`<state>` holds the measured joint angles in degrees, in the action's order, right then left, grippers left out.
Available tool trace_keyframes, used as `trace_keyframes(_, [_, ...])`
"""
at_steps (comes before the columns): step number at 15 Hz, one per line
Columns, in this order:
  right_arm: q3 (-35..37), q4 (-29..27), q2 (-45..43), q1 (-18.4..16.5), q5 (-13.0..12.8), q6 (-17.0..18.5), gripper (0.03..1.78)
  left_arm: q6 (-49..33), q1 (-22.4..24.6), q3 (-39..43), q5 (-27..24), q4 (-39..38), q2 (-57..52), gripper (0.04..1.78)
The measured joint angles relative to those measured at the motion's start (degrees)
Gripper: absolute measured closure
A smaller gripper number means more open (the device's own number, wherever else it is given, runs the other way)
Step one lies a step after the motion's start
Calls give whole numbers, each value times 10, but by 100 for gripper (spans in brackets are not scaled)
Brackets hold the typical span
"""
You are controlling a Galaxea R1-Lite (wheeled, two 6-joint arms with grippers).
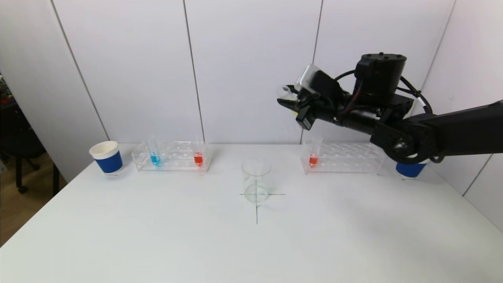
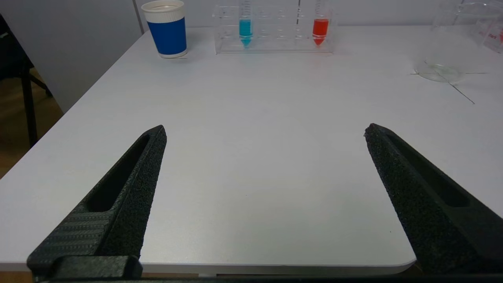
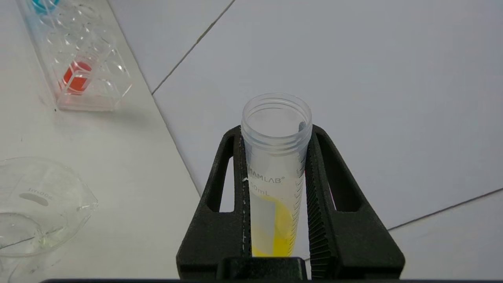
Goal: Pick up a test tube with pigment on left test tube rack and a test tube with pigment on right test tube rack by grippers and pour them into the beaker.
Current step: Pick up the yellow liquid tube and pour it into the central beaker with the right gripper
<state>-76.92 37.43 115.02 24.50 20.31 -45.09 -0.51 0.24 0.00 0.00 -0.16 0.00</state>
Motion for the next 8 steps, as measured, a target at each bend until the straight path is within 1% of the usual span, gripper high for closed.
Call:
trace_keyframes(2, [-1, 0, 11, 10, 0, -26, 135, 0, 0, 0, 0, 0, 0, 6])
trace_keyframes(5, [-2, 4, 30, 25, 5, -52, 135, 0, 0, 0, 0, 0, 0, 6])
trace_keyframes(8, [-4, 7, 50, 31, 33, -96, 135, 0, 0, 0, 0, 0, 0, 6])
